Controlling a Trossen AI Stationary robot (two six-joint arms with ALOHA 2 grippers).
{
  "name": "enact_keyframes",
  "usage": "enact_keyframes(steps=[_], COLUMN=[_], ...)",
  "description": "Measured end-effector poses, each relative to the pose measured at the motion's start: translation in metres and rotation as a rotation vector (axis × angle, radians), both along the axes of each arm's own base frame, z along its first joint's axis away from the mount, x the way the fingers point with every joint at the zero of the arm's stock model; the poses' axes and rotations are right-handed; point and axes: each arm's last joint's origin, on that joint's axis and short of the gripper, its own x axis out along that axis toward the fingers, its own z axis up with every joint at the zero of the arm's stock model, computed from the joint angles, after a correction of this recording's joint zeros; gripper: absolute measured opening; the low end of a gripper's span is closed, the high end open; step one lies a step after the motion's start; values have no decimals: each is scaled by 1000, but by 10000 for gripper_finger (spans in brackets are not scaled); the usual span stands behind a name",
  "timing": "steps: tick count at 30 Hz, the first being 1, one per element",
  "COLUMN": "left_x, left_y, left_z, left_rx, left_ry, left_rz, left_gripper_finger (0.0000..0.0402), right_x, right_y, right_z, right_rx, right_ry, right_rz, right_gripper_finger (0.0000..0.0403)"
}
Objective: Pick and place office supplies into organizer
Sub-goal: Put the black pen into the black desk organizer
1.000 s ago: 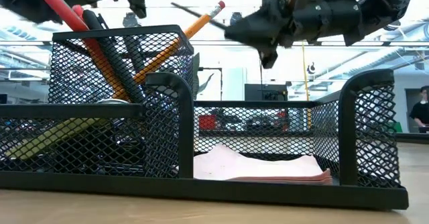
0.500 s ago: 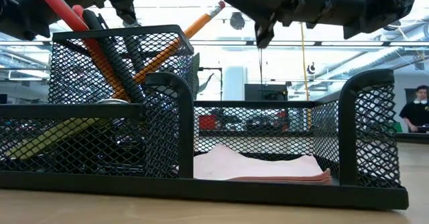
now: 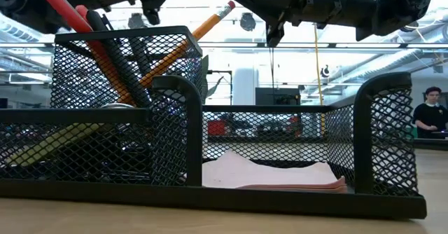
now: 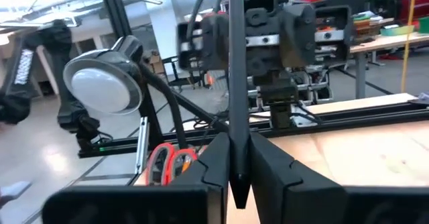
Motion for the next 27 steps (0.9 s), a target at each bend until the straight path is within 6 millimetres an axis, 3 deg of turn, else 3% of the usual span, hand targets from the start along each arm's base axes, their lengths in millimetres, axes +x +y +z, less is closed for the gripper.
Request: enact_keyframes(steps=[13, 27], left_x=[37, 39], left_y=[-6, -8], left_z=[7, 2], left_rx=[-18, -55], left_ry=[1, 24], left_rz=[-22, -29], left_gripper_finger=[214, 206], right_x=[0, 0], right_y=[0, 0], right_z=[-1, -1], right_rx=[4, -2], right_ry=[16, 15], right_rz=[3, 2], right_gripper_finger=[33, 36])
